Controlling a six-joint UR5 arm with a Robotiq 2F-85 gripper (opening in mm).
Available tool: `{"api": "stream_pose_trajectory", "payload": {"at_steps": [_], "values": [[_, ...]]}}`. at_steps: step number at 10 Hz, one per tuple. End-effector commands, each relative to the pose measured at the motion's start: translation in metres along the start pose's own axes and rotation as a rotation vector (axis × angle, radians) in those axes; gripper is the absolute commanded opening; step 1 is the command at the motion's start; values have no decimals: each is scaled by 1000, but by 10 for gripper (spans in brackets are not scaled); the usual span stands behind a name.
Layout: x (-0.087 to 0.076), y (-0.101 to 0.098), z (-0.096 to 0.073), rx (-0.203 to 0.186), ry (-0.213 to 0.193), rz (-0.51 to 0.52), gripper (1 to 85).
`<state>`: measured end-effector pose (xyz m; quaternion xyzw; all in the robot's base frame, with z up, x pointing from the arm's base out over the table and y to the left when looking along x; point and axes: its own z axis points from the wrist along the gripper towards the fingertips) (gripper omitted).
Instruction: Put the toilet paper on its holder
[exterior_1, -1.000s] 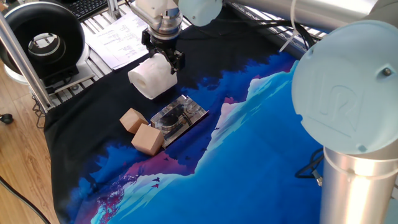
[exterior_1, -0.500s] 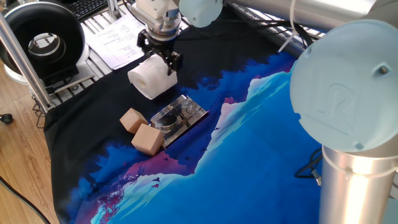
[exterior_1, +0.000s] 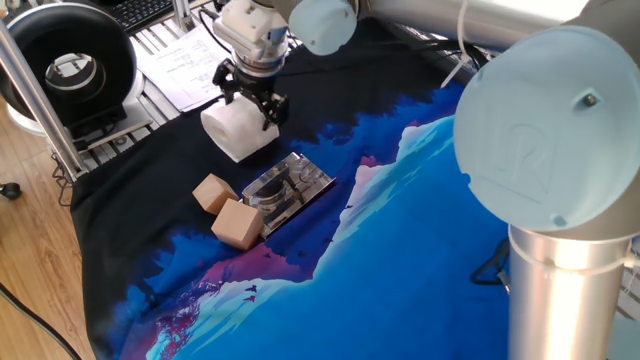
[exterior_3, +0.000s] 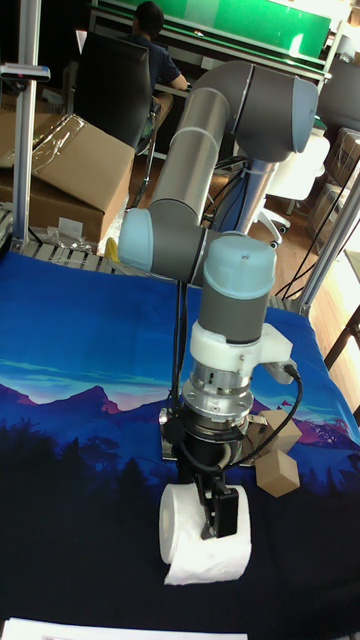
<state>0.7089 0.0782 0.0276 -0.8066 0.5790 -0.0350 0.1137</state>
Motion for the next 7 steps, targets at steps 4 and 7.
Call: {"api": "stream_pose_trajectory", "payload": {"at_steps": [4,7], "values": [[18,26,-21,-96,35,66,577],[29,21,-52,-141,196,82,540]]}}
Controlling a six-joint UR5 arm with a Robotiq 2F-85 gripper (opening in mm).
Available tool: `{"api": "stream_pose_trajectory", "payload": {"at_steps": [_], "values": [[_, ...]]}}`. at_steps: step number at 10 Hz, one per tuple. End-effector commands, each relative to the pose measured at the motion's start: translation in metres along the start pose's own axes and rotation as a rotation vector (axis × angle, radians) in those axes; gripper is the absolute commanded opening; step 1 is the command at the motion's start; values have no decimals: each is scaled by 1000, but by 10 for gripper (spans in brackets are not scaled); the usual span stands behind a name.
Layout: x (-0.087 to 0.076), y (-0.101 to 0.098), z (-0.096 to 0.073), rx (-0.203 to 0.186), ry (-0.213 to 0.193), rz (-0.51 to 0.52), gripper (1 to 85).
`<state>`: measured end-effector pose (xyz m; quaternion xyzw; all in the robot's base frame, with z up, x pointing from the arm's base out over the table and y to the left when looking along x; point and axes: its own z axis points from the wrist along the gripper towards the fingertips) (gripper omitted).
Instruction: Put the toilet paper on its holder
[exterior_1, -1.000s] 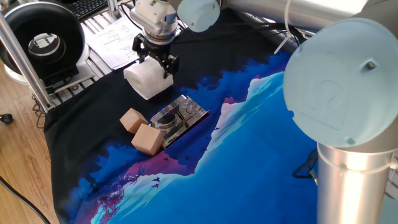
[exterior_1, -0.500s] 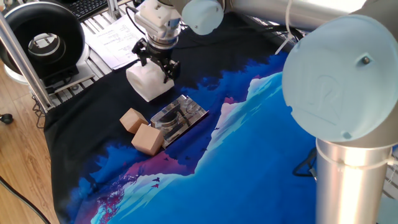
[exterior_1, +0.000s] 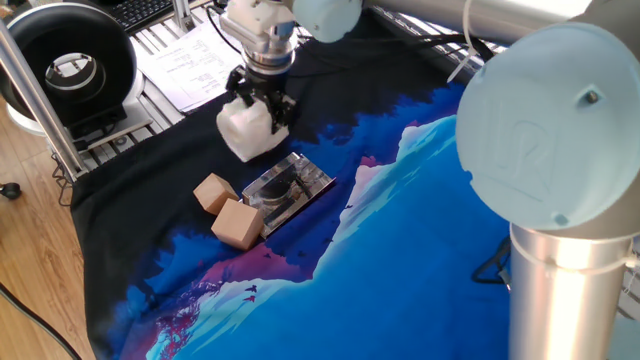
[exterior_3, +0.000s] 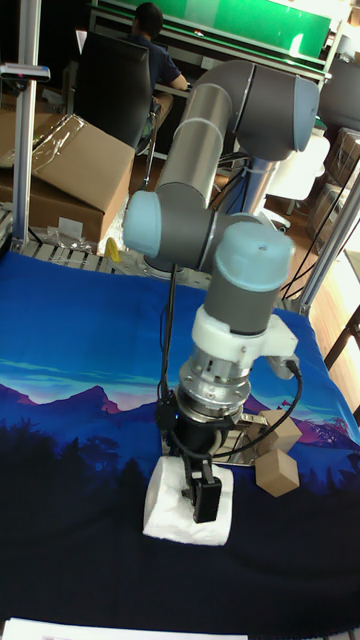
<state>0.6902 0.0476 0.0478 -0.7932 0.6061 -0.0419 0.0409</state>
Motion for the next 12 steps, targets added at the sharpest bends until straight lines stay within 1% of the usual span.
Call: {"api": "stream_pose_trajectory", "payload": {"at_steps": [1,2,3,4,5,6,7,9,10,12], "values": [[8,2,-21,-35,68,42,540],[12,6,-22,-46,64,41,540],[20,9,-24,-57,74,34,543],[28,10,-24,-58,76,29,547],[33,12,-19,-51,62,36,577],[34,16,-14,-57,45,43,760],[33,20,-10,-74,23,36,850],[38,18,-11,-71,18,36,850],[39,14,-11,-53,19,38,850],[38,3,-14,-5,7,90,850]]}}
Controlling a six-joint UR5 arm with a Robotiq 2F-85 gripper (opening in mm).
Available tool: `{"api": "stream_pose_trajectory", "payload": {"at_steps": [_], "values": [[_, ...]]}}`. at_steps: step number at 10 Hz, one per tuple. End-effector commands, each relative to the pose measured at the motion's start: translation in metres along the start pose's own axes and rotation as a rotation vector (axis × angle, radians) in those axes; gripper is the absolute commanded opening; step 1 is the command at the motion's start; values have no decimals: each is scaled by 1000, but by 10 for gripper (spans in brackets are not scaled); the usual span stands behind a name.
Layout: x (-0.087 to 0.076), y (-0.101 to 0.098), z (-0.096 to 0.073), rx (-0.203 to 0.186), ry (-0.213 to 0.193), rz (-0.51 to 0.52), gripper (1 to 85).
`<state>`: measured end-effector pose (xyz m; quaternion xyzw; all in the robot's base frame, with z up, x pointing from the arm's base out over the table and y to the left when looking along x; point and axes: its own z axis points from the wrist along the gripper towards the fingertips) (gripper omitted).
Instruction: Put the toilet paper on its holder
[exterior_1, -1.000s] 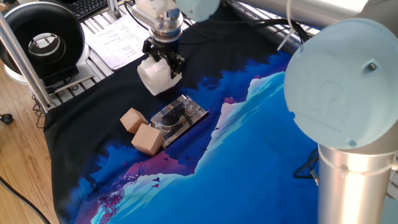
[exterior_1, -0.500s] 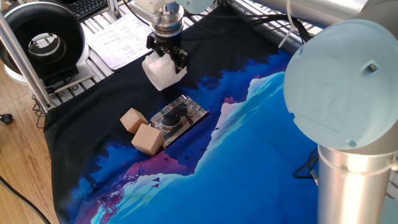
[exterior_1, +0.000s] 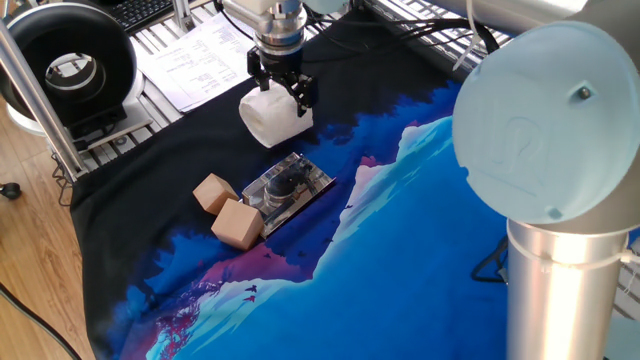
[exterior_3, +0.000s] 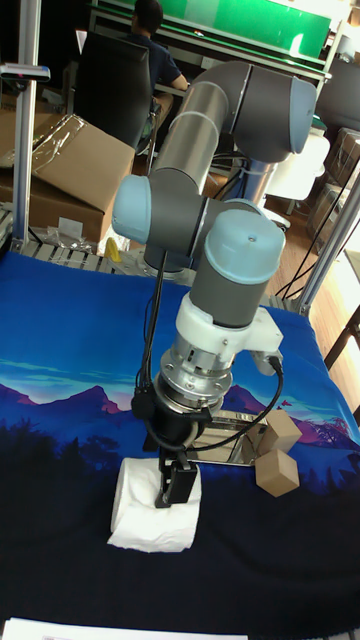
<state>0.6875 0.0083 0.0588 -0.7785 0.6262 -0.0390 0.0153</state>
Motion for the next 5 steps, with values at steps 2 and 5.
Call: {"api": "stream_pose_trajectory", "payload": {"at_steps": [2,5], "values": [[-2,-6,-6,30,-34,65,850],[-2,-18,-6,69,-33,71,850]]}}
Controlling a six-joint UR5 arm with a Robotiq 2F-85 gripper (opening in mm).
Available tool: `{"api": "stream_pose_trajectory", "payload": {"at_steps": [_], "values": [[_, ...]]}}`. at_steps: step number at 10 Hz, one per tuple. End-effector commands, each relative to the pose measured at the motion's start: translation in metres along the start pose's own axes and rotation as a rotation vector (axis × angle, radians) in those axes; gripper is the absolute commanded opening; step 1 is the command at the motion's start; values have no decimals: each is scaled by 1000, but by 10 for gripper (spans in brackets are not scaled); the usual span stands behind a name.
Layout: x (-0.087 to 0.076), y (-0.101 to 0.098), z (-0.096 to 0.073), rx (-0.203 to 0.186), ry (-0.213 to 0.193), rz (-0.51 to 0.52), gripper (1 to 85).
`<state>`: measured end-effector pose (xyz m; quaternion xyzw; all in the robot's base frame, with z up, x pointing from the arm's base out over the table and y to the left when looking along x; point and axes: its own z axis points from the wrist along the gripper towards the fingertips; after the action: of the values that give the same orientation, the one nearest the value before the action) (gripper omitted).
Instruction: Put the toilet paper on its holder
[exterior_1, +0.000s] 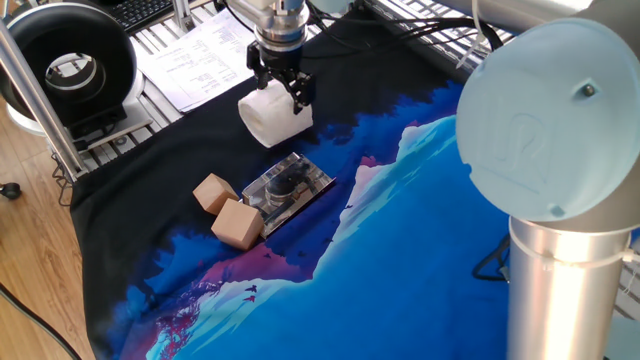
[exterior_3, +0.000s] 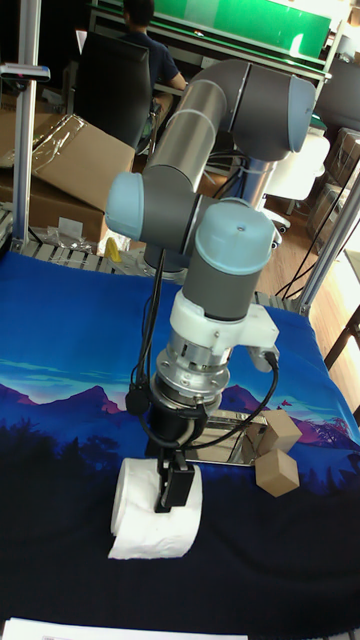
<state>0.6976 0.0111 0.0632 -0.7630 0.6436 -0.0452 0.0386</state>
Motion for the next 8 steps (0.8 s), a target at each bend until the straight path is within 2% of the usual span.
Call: {"api": "stream_pose_trajectory", "payload": {"at_steps": [1,3,8], "values": [[-2,-12,1,36,-10,27,850],[-3,-19,7,46,-17,31,850],[-1,-37,11,98,-4,36,850]]}}
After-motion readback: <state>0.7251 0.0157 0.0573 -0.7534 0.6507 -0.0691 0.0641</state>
